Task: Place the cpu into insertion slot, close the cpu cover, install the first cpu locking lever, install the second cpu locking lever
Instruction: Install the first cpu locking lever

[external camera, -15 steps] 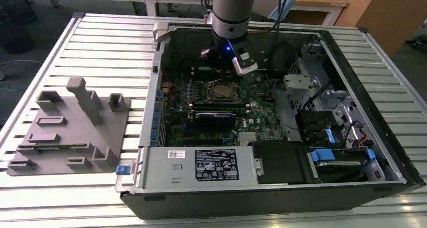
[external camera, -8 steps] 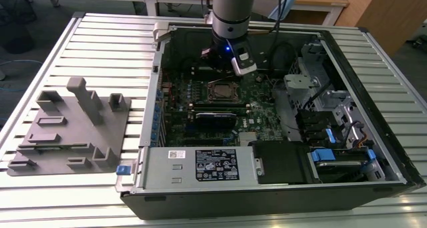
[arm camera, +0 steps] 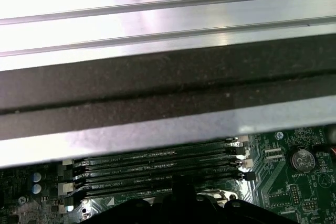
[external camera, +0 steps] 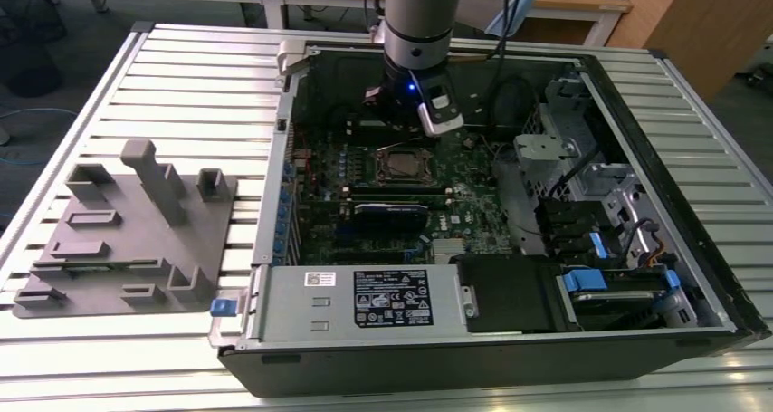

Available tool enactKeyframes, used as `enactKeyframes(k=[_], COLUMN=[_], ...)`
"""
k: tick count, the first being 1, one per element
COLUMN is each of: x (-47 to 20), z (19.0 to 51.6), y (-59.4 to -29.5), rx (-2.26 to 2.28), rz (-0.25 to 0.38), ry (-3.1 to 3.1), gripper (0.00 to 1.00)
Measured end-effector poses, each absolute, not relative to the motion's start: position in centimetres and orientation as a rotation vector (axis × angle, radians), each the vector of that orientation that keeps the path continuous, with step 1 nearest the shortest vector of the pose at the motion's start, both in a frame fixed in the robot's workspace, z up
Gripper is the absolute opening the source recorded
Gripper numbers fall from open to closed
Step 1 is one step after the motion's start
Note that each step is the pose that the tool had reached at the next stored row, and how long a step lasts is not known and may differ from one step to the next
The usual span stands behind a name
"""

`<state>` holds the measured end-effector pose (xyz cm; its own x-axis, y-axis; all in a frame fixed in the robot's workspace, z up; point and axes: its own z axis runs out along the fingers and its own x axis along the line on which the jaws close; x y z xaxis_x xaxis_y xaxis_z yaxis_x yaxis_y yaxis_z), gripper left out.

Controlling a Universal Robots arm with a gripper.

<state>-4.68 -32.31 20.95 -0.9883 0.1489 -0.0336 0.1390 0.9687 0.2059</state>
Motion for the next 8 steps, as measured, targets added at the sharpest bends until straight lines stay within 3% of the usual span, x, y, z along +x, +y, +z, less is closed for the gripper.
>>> enactKeyframes(k=[8], x=[-4.68], z=[20.76], y=[-32.30], rx=[0.240], rz=[0.312], ry=[3.066], gripper=[0.10])
